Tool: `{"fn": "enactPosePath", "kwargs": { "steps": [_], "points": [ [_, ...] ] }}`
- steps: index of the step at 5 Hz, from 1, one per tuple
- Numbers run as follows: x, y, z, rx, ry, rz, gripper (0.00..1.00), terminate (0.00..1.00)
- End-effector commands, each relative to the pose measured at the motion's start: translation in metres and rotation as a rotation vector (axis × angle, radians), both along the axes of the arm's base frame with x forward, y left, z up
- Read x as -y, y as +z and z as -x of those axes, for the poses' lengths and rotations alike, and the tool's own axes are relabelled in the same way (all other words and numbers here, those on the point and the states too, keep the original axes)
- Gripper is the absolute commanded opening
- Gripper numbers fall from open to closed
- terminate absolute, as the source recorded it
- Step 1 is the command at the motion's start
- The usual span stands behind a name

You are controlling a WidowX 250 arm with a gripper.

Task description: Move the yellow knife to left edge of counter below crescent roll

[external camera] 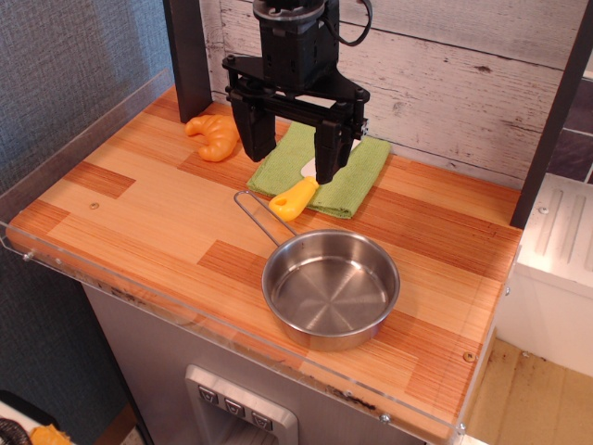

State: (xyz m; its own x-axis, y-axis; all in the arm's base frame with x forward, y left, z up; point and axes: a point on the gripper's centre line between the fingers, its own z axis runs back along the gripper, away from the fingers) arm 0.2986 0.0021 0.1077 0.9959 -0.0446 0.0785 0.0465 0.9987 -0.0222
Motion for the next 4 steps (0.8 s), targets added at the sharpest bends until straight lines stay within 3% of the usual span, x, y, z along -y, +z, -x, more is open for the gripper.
{"fn": "enactPosePath", "kwargs": {
  "steps": [1,3,4],
  "points": [
    [0.000,0.000,0.000,0.000,0.000,0.000,1.00,0.00],
    [-0.030,-0.033,-0.030,-0.026,0.046,0.020,1.00,0.00],
    [-0.032,-0.049,-0.046,-0.036,0.038,-0.002,1.00,0.00]
  ]
}}
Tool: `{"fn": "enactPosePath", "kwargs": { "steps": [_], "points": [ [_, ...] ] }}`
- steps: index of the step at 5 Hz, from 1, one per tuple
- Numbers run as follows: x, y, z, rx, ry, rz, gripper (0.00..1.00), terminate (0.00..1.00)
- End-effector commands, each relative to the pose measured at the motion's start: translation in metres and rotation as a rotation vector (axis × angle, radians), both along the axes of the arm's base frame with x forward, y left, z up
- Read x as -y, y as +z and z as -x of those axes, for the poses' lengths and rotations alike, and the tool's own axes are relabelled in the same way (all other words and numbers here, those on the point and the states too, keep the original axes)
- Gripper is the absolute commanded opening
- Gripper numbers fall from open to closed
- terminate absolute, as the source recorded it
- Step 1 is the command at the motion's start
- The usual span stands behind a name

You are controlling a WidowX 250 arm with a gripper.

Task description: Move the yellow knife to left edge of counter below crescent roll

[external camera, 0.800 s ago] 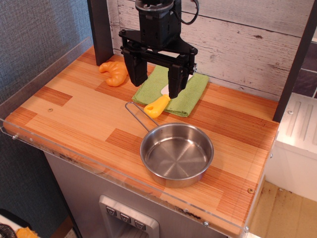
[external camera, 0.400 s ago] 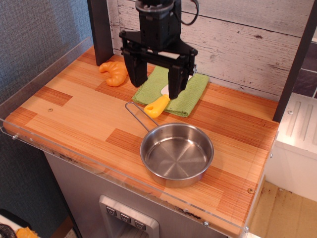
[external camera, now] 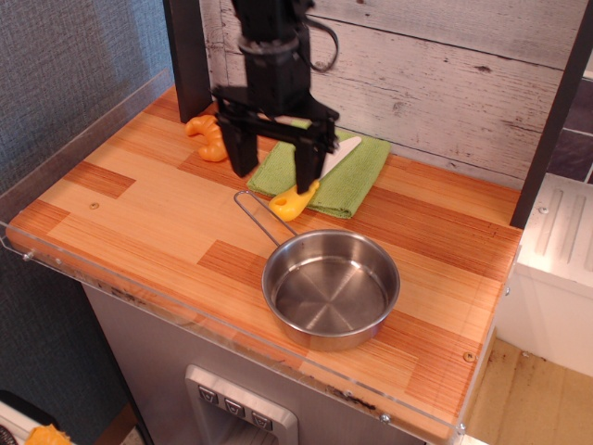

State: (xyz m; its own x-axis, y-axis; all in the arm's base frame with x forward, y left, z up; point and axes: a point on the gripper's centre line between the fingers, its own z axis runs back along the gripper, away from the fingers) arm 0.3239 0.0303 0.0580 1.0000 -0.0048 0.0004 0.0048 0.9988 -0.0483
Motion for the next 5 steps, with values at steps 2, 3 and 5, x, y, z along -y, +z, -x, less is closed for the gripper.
{"fn": "enactPosePath", "kwargs": {
  "steps": [2,3,5],
  "points": [
    [0.010,-0.010,-0.025,0.060,-0.067,-0.109,1.00,0.00],
    [0.011,-0.014,-0.027,0.082,-0.075,-0.128,1.00,0.00],
    [0.007,-0.021,-0.029,0.094,-0.059,-0.128,1.00,0.00]
  ]
}}
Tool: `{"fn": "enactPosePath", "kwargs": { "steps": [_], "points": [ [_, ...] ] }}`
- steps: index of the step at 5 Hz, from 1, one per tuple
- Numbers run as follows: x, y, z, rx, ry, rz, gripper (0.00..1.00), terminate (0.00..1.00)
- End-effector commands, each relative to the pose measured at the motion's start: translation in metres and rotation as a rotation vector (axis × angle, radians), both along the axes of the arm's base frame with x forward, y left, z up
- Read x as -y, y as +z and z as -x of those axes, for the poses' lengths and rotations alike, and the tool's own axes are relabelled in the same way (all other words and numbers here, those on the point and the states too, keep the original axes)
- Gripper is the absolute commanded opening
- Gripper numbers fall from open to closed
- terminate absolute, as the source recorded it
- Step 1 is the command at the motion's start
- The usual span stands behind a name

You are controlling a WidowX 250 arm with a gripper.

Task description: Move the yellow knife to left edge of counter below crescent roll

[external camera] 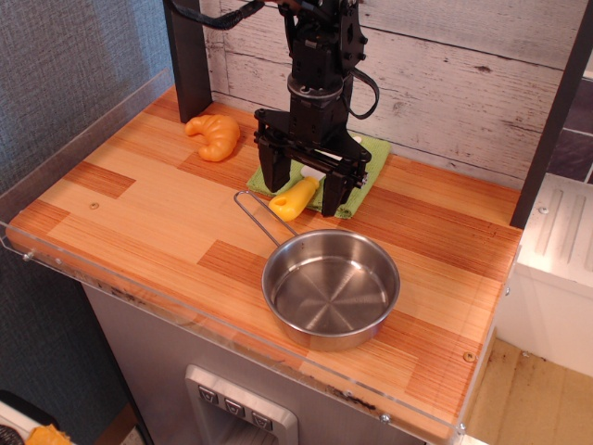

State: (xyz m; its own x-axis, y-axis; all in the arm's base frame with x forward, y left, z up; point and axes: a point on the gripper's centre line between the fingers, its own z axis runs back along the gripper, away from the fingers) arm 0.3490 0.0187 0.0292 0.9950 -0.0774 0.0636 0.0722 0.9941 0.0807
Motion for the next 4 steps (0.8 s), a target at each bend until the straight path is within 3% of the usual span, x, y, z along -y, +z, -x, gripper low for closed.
{"fn": "enactPosePath", "kwargs": {
  "steps": [1,4],
  "points": [
    [-0.0060,0.0061,-0.0036,0.019,0.010,0.006,1.00,0.00],
    [-0.0107,-0.0003,-0.0032,-0.011,0.014,0.015,1.00,0.00]
  ]
}}
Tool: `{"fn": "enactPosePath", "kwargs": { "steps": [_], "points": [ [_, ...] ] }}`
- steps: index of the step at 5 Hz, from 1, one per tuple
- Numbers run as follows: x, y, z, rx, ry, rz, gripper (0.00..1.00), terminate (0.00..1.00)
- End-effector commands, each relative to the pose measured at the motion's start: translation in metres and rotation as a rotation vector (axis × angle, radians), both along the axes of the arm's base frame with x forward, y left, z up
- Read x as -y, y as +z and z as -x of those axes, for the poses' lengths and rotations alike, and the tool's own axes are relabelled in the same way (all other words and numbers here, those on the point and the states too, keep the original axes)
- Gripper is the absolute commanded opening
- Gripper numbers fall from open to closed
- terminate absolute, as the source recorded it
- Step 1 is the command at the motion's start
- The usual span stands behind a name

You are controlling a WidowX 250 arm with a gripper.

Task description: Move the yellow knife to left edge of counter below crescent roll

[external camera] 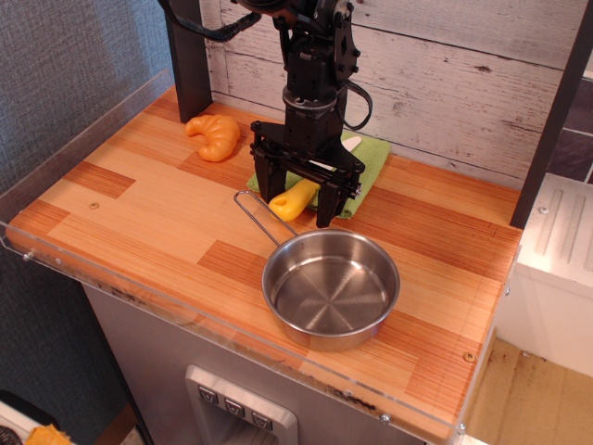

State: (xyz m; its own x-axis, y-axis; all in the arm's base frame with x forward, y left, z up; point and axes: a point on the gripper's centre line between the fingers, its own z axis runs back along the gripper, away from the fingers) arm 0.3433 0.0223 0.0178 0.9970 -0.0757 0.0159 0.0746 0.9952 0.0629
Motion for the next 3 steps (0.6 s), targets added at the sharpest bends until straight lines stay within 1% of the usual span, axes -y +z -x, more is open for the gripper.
{"fn": "enactPosePath", "kwargs": {
  "steps": [1,3],
  "points": [
    [-0.0082,0.0103,-0.0090,0.035,0.006,0.003,0.00,0.00],
    [-0.0064,0.0104,-0.0086,0.023,-0.014,0.000,0.00,0.00]
  ]
}}
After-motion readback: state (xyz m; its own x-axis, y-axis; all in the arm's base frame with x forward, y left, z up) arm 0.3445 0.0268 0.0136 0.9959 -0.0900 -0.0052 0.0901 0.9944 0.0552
